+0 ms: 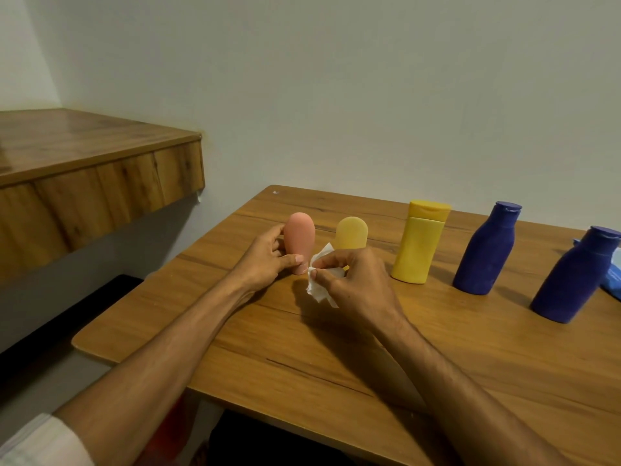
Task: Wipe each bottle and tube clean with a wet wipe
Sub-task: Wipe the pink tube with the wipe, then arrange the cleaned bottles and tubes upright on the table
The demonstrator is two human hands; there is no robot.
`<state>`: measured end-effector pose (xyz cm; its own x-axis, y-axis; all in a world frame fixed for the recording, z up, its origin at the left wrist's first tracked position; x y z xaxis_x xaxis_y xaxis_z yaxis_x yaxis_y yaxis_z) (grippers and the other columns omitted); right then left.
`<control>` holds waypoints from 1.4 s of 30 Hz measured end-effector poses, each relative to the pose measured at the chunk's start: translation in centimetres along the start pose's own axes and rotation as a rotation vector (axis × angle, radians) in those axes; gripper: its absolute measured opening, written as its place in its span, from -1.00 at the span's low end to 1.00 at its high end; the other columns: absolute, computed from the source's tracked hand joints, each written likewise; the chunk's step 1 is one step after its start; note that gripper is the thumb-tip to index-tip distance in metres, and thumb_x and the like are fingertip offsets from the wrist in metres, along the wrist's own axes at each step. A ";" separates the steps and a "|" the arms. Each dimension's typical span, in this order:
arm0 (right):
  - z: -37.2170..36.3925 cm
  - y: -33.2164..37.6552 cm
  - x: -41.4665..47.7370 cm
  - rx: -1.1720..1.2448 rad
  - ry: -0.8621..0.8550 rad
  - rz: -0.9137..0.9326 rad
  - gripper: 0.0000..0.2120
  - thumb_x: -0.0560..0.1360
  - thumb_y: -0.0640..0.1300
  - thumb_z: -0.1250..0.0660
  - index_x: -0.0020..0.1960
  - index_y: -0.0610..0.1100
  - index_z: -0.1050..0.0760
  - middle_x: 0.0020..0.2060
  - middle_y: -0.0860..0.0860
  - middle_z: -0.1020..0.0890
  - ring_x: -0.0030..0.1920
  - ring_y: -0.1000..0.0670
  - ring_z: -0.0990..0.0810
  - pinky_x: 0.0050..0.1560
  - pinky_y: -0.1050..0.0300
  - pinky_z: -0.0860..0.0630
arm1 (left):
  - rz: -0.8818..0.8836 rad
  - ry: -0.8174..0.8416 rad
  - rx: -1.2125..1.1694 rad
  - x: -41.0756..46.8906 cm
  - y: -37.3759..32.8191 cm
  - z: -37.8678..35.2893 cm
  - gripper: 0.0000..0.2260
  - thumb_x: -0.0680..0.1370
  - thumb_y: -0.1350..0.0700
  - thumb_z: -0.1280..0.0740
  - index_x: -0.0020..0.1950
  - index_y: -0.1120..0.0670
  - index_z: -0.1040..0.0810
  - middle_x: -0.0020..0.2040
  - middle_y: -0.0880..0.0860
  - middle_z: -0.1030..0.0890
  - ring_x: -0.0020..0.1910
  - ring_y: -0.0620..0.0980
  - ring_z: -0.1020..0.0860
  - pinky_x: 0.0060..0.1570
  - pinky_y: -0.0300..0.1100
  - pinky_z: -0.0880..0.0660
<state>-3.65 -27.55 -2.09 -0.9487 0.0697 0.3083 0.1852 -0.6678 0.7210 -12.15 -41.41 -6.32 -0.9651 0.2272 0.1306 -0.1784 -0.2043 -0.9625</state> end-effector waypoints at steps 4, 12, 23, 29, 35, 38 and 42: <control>0.0 -0.2 0.0 -0.007 0.003 -0.009 -0.85 0.46 -0.05 -0.42 0.01 -0.05 -0.64 0.06 0.06 -0.64 0.06 0.11 -0.55 -0.02 0.01 -0.61 | 0.007 -0.001 -0.013 0.1 0.2 -0.1 -0.37 0.48 0.31 -0.43 0.49 0.05 -0.29 0.27 0.08 -0.55 0.22 -0.02 -0.55 0.15 -0.10 -0.56; 0.4 0.0 -0.1 0.007 -0.004 0.028 -0.85 0.47 -0.07 -0.41 0.02 -0.06 -0.64 0.04 0.08 -0.65 0.02 0.14 -0.55 -0.07 0.14 -0.60 | 0.008 -0.170 -0.080 -0.6 -0.3 1.5 -0.25 0.32 0.31 -0.57 0.38 -0.11 -0.33 0.27 0.06 -0.50 0.23 0.07 -0.52 0.00 0.17 -0.62; 3.2 -0.8 -0.6 -0.021 -0.075 0.051 -0.85 0.45 -0.07 -0.43 0.00 -0.06 -0.65 0.00 0.12 -0.64 -0.04 0.20 -0.54 -0.08 0.14 -0.60 | -0.417 -0.399 -0.064 -6.2 -8.6 -0.8 -0.67 0.43 0.29 -0.47 0.03 0.14 -0.36 -0.19 0.04 -0.43 -0.28 -0.14 -0.45 -0.30 -0.20 -0.53; 9.1 -4.0 -2.7 -0.099 -0.140 -0.014 -0.86 0.44 -0.01 -0.43 -0.02 -0.01 -0.62 -0.11 0.13 -0.63 -0.13 0.19 -0.57 -0.23 0.25 -0.51 | -0.479 -0.108 -0.086 -6.4 -12.1 -10.0 -0.84 0.50 0.27 -0.42 -0.02 0.16 -0.47 -0.24 -0.08 -0.50 -0.25 -0.17 -0.48 -0.24 -0.25 -0.48; 19.3 -8.5 -6.0 -0.181 -0.309 -0.156 -0.92 0.43 -0.04 -0.43 -0.08 0.00 -0.63 -0.19 0.16 -0.58 -0.17 0.18 -0.57 -0.25 0.23 -0.52 | -0.436 0.111 -0.045 -5.4 -14.1 -20.2 -0.85 0.49 0.28 -0.41 -0.03 0.12 -0.49 -0.30 0.02 -0.52 -0.32 -0.07 -0.53 -0.21 -0.02 -0.56; 23.4 -10.9 -7.9 -0.249 -0.355 -0.230 -0.94 0.41 -0.07 -0.45 -0.12 0.00 -0.64 -0.18 0.10 -0.62 -0.13 0.13 -0.58 -0.16 0.10 -0.59 | -0.419 0.201 -0.019 -6.0 -14.5 -25.0 -0.82 0.49 0.27 -0.43 -0.08 0.05 -0.48 -0.31 0.04 -0.53 -0.32 -0.07 -0.53 -0.26 -0.15 -0.54; 27.4 -13.8 -10.4 -0.372 -0.313 -0.369 -0.97 0.42 -0.07 -0.44 -0.14 0.02 -0.63 -0.19 0.05 -0.63 -0.21 0.12 -0.57 -0.22 0.09 -0.58 | -0.390 0.292 0.007 -6.8 -14.6 -30.2 -0.83 0.49 0.28 -0.41 -0.06 0.05 -0.50 -0.34 -0.01 -0.53 -0.30 -0.08 -0.54 -0.14 -0.10 -0.58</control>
<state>10.71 1.24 1.73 -0.8023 0.5229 0.2878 -0.2969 -0.7679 0.5676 2.80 -11.22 -0.28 -0.7321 0.5453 0.4083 -0.5183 -0.0570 -0.8533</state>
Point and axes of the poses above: each hand's wrist, its own x-axis towards the middle knuckle, its own z-axis out of the back of the hand, y = z × x, the point moved 10 cm from there along x, towards the middle knuckle
